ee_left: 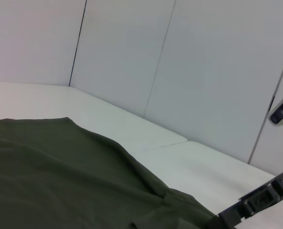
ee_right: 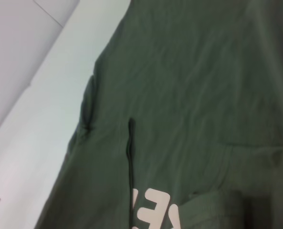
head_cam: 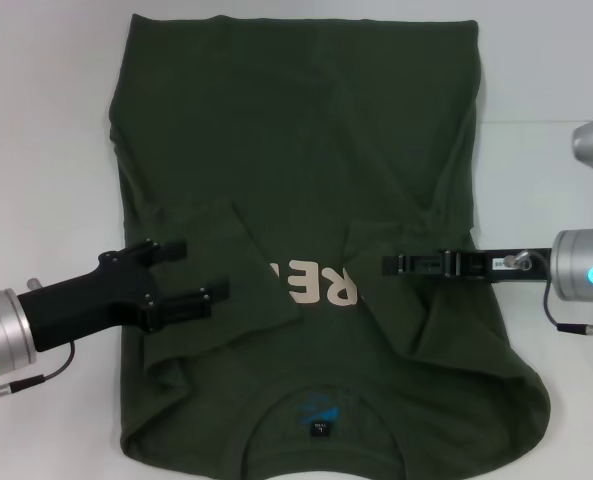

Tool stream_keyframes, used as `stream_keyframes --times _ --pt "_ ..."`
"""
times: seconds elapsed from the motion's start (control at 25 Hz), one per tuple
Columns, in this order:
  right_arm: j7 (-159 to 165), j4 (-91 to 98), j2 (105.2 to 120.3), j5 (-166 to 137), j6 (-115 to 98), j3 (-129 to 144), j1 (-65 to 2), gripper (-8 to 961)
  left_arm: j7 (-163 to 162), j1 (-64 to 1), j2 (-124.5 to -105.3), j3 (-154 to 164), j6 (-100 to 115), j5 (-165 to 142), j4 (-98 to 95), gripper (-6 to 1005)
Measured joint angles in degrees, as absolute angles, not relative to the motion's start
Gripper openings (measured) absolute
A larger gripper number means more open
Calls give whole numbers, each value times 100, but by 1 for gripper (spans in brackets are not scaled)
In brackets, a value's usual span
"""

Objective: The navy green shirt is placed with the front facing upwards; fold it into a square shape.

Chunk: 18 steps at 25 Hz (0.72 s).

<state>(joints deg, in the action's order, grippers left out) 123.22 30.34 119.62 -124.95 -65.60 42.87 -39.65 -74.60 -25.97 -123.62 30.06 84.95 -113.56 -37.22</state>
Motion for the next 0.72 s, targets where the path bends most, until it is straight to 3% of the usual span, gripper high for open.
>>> stream_keyframes --times 0.72 --pt "12110 2751 11985 -11867 -7089 4813 -4301 925 -7443 -2585 -12350 3006 8437 -11355 -3727 934"
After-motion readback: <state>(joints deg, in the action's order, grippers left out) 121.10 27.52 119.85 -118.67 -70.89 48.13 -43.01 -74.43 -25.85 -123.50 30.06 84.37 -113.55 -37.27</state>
